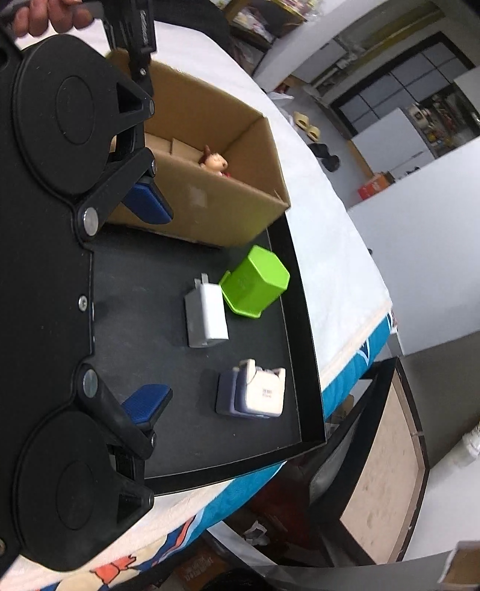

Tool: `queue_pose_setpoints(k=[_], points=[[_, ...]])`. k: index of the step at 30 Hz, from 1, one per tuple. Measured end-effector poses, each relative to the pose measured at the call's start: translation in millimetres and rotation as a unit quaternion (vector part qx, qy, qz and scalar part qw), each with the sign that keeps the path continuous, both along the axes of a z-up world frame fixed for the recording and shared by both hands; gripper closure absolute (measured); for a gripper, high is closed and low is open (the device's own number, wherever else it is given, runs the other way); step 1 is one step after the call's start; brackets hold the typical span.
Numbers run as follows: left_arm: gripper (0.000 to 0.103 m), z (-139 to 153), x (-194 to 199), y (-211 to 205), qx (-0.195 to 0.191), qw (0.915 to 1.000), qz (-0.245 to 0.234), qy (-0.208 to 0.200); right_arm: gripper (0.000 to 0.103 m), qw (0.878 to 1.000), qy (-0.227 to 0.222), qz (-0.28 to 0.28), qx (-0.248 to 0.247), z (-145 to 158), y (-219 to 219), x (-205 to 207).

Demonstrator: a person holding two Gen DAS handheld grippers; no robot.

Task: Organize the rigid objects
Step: 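Move the right tool back over the tray toward the white charger, then grasp the white charger with the right tool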

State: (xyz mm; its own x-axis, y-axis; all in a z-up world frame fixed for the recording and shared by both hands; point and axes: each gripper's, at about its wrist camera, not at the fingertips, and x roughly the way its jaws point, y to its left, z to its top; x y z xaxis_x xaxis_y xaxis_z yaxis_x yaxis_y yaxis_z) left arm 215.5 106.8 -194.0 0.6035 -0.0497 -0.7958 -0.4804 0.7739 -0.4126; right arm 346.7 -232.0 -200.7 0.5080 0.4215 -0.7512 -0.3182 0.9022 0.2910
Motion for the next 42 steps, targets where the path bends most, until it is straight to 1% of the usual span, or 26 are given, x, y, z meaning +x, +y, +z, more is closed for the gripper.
queue_pose_setpoints(k=[5, 9, 13, 16, 23, 25, 26, 27, 28, 29, 32, 37, 42], points=[[0.078, 0, -2, 1, -0.005, 1.0000, 0.003, 0.001, 0.010, 0.999, -0.020, -0.024, -0.013, -18, 8, 4], [0.078, 0, -1, 1, -0.003, 1.0000, 0.003, 0.001, 0.011, 0.998, -0.052, -0.017, -0.025, -20, 19, 5], [0.078, 0, -1, 1, -0.003, 1.0000, 0.004, 0.002, 0.012, 0.996, -0.072, -0.013, -0.042, -21, 29, 10], [0.078, 1, 0, 0, 0.000, 1.0000, 0.001, 0.002, 0.017, 0.995, -0.076, -0.011, -0.061, -27, 37, 15], [0.078, 0, 0, 0, -0.001, 1.0000, 0.001, 0.002, 0.017, 0.994, -0.081, -0.022, -0.067, -32, 41, 20], [0.078, 0, 0, 1, -0.001, 1.0000, 0.001, 0.002, 0.021, 0.994, -0.081, -0.023, -0.071, -36, 42, 22], [0.078, 0, 0, 1, -0.001, 1.0000, 0.001, 0.002, 0.028, 0.994, -0.081, -0.021, -0.074, -38, 43, 23], [0.078, 0, 0, 1, -0.002, 1.0000, 0.002, 0.003, 0.042, 0.993, -0.081, -0.020, -0.078, -41, 44, 23], [0.078, 0, 0, 1, -0.003, 1.0000, 0.002, 0.003, 0.050, 0.993, -0.078, -0.017, -0.081, -44, 44, 24], [0.078, 0, 1, 1, -0.004, 1.0000, 0.003, 0.003, 0.056, 0.995, -0.071, -0.011, -0.074, -46, 43, 25], [0.078, 0, 0, 1, -0.003, 1.0000, 0.002, 0.003, 0.056, 0.993, -0.075, -0.009, -0.087, -45, 43, 21], [0.078, 1, 0, 0, -0.006, 1.0000, -0.001, 0.005, 0.057, 0.993, -0.072, -0.007, -0.088, -41, 42, 12], [0.078, 1, 1, 0, -0.004, 1.0000, -0.002, 0.004, 0.057, 0.993, -0.077, -0.013, -0.087, -31, 38, 4]])
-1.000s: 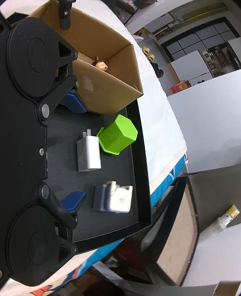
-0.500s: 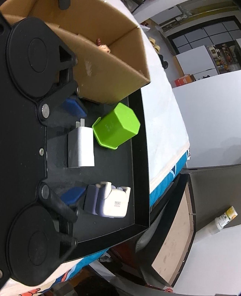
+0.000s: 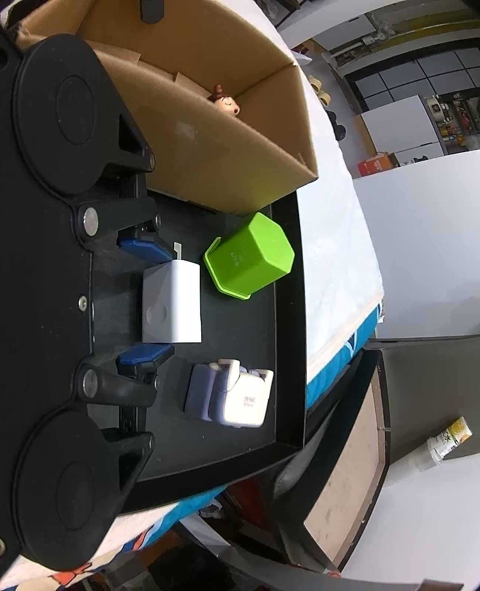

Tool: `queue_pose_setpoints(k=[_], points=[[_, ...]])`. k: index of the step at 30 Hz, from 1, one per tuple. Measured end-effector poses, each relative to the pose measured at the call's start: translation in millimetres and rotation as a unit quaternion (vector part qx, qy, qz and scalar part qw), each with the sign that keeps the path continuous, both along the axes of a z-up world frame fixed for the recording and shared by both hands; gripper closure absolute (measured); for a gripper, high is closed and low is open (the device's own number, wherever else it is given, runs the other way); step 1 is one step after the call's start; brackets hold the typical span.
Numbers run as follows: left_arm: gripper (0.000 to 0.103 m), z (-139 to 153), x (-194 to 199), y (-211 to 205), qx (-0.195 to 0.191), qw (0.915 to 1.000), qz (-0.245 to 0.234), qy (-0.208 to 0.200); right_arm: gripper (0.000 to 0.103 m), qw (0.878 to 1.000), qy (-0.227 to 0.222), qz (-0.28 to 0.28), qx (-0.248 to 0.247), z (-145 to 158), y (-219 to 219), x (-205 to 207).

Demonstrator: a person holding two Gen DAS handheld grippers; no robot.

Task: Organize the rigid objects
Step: 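Grasp the white charger with the right tool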

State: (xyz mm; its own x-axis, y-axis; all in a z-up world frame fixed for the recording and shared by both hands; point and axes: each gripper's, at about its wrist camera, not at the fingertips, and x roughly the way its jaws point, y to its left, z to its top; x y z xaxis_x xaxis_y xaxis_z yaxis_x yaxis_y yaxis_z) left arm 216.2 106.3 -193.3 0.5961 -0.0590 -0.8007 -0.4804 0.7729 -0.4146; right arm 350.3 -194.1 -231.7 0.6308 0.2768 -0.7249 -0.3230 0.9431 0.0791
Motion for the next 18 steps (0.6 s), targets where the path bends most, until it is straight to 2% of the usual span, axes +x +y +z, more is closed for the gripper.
queue_pose_setpoints(k=[18], points=[[0.078, 0, -1, -4, 0.003, 1.0000, -0.006, -0.002, 0.057, 1.000, 0.016, -0.024, 0.004, 28, -19, -25]])
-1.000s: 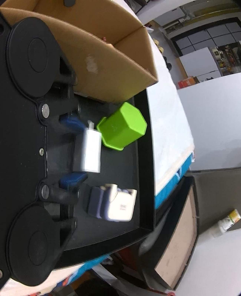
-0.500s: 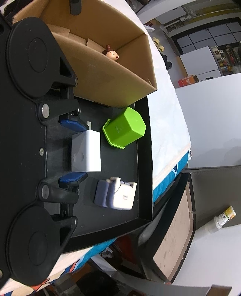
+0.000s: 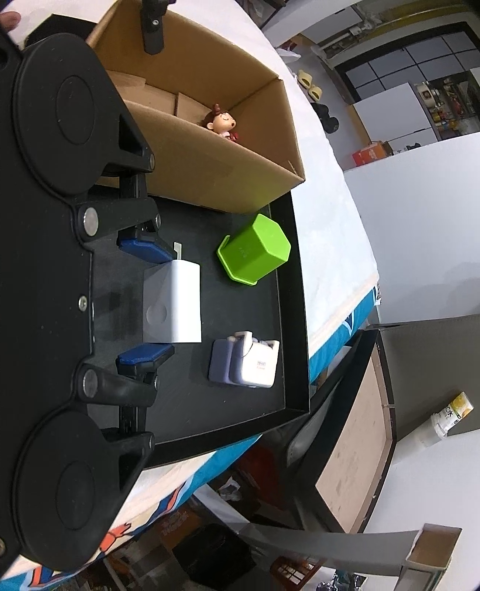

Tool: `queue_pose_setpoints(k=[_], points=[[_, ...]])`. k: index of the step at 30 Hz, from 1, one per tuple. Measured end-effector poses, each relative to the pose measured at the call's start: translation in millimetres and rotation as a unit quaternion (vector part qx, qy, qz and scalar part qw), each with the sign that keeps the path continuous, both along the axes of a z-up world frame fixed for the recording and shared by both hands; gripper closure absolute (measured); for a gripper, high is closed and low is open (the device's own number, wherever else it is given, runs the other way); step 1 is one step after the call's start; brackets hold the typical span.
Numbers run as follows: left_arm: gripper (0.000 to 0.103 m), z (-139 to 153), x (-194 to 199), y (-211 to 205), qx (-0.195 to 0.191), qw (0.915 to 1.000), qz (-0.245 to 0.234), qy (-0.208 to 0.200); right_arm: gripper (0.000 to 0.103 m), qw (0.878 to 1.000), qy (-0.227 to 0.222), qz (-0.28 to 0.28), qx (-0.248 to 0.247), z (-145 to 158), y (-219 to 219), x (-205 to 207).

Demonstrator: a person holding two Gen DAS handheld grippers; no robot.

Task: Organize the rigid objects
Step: 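Grasp the white charger with the right tool, then carry the white charger with the right tool over the box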

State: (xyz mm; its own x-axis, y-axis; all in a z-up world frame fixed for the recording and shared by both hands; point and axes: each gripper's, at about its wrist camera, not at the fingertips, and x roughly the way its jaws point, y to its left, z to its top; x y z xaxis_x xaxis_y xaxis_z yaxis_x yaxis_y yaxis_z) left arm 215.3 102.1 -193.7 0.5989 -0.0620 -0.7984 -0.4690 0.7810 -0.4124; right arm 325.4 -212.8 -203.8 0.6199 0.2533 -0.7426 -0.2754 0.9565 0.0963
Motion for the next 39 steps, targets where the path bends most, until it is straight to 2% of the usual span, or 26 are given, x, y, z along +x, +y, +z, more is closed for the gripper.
queue_pose_setpoints(k=[14, 39], points=[[0.077, -1, -1, 2, -0.007, 1.0000, -0.002, -0.001, 0.057, 1.000, -0.006, 0.019, -0.019, 32, 6, -8], [0.077, -3, -2, 3, -0.014, 0.9999, -0.004, -0.002, 0.057, 0.994, -0.043, 0.088, -0.048, 100, 56, -7]])
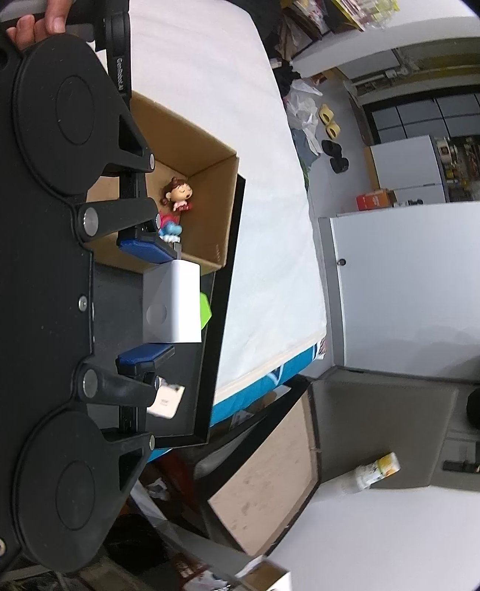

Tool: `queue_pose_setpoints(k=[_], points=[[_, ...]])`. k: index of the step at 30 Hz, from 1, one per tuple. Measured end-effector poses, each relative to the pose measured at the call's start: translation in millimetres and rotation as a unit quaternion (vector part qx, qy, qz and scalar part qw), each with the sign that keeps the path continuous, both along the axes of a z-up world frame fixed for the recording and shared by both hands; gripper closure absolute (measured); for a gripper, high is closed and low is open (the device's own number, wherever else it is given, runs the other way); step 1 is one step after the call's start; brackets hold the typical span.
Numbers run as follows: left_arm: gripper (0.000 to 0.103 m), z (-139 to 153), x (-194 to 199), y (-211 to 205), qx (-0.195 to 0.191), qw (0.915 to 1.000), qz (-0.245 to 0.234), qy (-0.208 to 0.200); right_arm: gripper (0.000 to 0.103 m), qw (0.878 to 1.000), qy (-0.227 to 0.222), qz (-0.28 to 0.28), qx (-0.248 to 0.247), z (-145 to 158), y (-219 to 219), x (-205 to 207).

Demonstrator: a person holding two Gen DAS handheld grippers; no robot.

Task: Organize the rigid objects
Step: 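Carry the white charger with the right tool over the box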

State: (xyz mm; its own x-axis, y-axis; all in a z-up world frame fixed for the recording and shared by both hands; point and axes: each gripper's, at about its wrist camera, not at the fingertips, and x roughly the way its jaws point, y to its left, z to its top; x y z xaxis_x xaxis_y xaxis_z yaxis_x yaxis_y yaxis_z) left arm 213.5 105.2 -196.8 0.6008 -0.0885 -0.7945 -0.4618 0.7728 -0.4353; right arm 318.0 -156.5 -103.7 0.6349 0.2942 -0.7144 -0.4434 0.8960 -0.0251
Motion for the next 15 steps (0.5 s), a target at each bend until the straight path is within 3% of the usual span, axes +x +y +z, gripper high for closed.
queue_pose_setpoints(k=[15], points=[[0.077, 2, -2, 2, 0.002, 1.0000, 0.000, -0.003, 0.057, 0.996, 0.006, 0.086, -0.032, -1, 62, -6]])
